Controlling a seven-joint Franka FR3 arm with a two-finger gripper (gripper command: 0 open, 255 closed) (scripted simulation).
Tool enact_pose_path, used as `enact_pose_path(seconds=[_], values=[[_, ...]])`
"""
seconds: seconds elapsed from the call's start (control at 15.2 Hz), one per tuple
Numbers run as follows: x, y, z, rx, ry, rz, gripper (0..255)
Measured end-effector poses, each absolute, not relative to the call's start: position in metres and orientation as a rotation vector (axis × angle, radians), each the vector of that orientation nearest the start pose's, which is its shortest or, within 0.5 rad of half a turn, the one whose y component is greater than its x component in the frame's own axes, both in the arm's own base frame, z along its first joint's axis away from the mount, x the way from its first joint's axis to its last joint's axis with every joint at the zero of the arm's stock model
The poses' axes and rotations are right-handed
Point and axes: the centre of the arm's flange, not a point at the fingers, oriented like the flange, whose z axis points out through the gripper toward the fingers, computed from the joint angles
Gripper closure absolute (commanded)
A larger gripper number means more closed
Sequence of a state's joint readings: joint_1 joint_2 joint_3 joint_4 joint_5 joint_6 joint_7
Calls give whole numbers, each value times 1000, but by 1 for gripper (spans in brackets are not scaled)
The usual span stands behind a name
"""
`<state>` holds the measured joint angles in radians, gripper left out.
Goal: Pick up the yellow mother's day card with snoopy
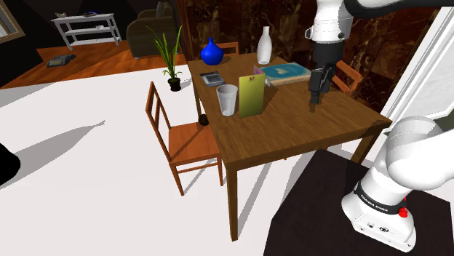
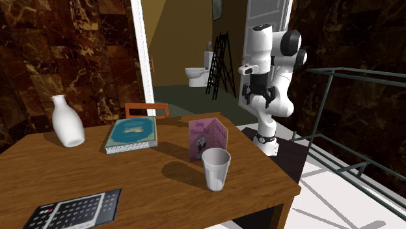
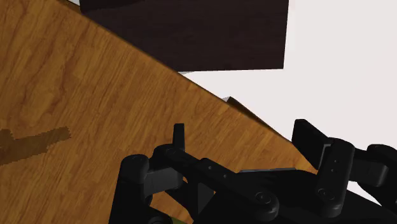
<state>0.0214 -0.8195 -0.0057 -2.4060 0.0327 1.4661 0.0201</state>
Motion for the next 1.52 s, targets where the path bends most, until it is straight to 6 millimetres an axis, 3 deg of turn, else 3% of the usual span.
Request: enact_pose_path(seconds=[0.2, 0.86, 1.52], values=[[299, 7, 570, -3099, 48, 182, 0], [420, -22, 572, -3053, 419, 136, 0], [533, -87, 578, -2960, 791, 87, 0]])
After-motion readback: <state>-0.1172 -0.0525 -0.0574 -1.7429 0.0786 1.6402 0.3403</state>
